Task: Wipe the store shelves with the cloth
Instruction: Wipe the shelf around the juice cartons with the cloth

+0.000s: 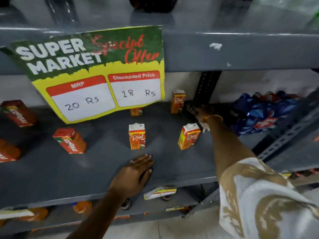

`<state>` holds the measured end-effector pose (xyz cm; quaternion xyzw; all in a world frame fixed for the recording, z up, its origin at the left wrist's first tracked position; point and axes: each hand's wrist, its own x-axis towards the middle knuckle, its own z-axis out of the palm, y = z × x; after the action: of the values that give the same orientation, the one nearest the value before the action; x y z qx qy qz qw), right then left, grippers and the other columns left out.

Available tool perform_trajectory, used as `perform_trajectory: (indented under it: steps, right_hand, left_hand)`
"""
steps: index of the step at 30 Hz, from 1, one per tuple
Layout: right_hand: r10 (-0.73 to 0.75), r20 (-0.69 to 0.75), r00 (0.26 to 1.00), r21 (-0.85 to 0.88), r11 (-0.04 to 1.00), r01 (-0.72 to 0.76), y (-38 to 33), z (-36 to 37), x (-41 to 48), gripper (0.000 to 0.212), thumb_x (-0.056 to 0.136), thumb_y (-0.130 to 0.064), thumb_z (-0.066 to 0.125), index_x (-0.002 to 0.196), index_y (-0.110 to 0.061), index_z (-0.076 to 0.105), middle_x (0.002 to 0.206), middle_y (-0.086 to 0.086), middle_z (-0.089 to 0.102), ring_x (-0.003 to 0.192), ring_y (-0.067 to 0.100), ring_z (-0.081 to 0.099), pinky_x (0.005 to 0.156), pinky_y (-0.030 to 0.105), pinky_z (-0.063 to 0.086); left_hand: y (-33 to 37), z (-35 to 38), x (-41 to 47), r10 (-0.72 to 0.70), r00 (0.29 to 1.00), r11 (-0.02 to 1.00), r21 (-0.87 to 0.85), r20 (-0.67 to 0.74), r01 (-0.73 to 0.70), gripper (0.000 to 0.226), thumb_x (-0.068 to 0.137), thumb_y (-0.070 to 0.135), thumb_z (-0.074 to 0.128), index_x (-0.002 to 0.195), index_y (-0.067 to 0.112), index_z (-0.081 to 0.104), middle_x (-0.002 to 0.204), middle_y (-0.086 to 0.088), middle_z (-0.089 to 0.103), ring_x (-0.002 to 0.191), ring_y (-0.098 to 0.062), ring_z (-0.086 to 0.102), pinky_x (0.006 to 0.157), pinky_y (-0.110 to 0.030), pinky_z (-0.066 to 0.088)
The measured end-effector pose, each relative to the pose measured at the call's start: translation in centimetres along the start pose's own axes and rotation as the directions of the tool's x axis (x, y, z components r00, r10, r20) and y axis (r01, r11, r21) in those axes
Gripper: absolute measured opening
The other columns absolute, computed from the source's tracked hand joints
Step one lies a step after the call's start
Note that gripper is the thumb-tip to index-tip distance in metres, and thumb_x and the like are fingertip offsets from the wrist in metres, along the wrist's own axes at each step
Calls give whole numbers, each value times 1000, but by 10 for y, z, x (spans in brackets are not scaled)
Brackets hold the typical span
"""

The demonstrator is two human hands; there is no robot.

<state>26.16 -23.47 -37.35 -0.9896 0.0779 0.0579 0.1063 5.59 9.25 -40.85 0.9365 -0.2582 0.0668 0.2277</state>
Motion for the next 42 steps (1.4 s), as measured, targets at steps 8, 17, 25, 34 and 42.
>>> perform_trajectory:
  steps: [8,17,25,34,42]
  right_hand:
    - [17,2,1000,-5,1000,-17,13,24,-12,72,80,-45,47,133,-61,2,159,-5,5,143,37,11,111,63,20]
    - [145,-145,979,126,984,-127,-10,38,-144,56,88,-16,42,142,-26,29,153,8,28,138,35,24,113,53,25]
    - [259,-173,950,137,962,-238,-52,44,-258,59,84,-1,45,139,-22,33,151,13,27,139,36,19,116,52,17]
    - [-200,-144,969,257,938,232,-84,61,-327,59,72,-2,38,125,-17,57,142,15,46,132,41,37,111,52,34]
    - [-46,-277,960,587,783,207,-163,-1,-241,63,75,20,42,130,-11,51,142,17,41,132,27,39,107,16,23]
  left_hand:
    - [4,-4,0,15,1000,1000,-18,-10,-15,58,92,54,20,122,21,57,130,2,56,125,-8,43,105,-14,21]
    - [9,-7,-1,10,1000,1000,-1,-10,-10,50,89,44,32,119,16,60,126,-3,60,121,-13,49,102,-23,33]
    - [13,-13,-3,13,1000,1000,7,14,-13,55,86,41,29,121,11,59,127,-8,59,122,-21,50,102,-33,33]
    - [-3,-26,-12,33,999,999,-15,35,-33,46,85,32,34,109,12,67,117,-7,66,113,-21,57,100,-31,38]
    - [-32,-37,-24,-148,986,987,48,-76,152,41,83,30,38,98,14,72,106,-5,71,103,-22,63,89,-33,49]
